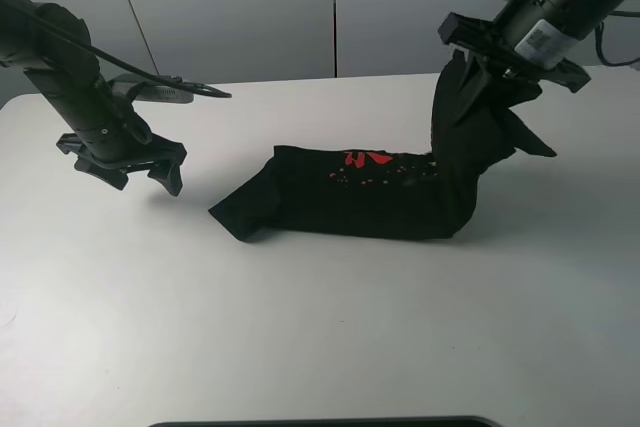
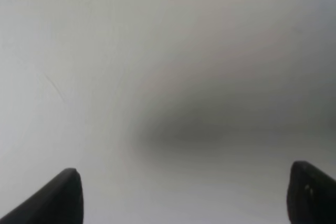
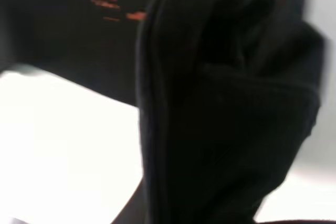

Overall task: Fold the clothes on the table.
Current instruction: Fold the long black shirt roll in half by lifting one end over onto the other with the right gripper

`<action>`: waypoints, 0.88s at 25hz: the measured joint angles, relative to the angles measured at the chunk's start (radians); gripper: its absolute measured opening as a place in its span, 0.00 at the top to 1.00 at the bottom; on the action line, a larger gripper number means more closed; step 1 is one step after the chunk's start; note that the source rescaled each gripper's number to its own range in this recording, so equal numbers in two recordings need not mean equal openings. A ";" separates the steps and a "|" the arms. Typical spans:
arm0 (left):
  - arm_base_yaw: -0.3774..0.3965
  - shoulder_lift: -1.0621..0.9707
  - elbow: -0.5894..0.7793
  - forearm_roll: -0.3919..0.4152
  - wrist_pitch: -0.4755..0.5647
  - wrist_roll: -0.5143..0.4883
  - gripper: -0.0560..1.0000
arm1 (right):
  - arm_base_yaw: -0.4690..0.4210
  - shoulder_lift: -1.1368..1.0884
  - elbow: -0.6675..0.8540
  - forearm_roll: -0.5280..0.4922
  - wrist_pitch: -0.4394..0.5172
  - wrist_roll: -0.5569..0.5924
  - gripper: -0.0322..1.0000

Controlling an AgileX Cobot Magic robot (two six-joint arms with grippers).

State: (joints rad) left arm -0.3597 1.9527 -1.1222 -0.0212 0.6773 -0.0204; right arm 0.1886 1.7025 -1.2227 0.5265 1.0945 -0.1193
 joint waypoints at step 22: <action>0.000 0.000 0.000 0.000 0.000 0.004 0.00 | 0.297 0.275 -0.014 0.426 -0.386 -0.090 0.84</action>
State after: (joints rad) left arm -0.3597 1.9527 -1.1222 -0.0212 0.6773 -0.0165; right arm 0.4855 1.9775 -1.2363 0.9526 0.7083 -0.2094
